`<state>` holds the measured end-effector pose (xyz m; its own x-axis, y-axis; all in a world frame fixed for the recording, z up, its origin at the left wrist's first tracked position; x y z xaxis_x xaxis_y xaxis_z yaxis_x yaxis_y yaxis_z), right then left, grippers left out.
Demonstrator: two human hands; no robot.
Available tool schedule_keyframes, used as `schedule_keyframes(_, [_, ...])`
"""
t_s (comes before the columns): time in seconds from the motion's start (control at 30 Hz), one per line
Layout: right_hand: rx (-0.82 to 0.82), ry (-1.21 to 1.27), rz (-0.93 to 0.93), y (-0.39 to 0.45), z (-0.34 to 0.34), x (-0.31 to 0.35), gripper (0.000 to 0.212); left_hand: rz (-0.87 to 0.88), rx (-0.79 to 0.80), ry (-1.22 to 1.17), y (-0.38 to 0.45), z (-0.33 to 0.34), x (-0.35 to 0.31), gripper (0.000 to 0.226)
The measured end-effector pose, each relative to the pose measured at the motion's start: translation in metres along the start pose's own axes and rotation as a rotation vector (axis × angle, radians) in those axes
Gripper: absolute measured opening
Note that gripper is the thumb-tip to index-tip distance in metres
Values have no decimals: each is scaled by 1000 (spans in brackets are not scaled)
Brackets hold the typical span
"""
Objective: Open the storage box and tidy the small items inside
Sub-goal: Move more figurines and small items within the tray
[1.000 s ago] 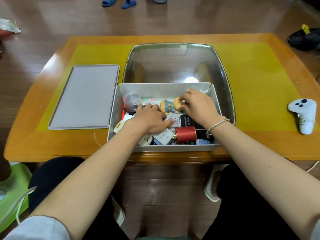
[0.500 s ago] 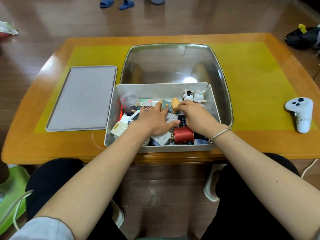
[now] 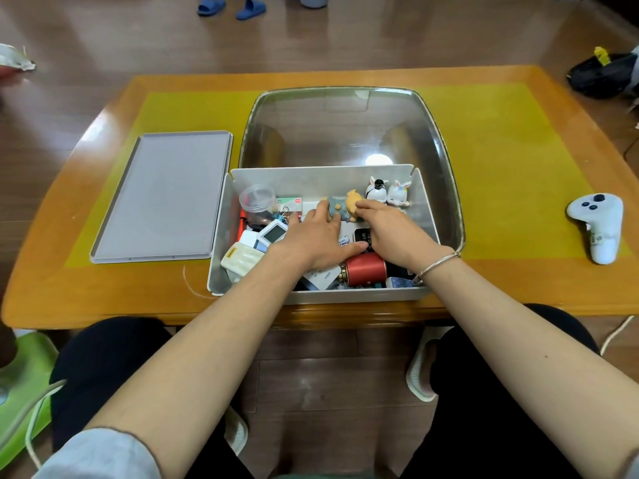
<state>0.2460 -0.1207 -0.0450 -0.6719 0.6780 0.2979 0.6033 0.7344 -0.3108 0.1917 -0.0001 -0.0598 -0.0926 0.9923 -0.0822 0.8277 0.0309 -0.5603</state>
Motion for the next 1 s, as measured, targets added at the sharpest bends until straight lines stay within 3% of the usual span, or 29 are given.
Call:
schedule_keyframes(0.37, [-141,40,55,-17,-26,-23,43,3,26,2,2,4,2,89])
schedule_keyframes(0.67, [286,-251,111,-4,-1,-21,44,36,-35,-64,-6,-3,7,71])
schedule_keyframes(0.8, [269,-251,118,3,-5,-22,47,80,-157,-108,-20,-8,15,56])
schedule_keyframes(1.0, [146,-109,36,-2,-20,-19,24,184,-344,-282,-36,-10,25,51])
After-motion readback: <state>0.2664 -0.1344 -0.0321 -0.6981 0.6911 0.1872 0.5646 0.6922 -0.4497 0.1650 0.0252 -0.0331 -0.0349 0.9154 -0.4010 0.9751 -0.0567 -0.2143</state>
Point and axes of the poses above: each hand's wrist, its own y-axis towards the middle knuckle, its own z-axis out of the palm, x = y × z, the point moved 4 cm from there along y, towards the middle knuckle, and after that the axes turned 15 degrees about x, right-handed, at the moved point
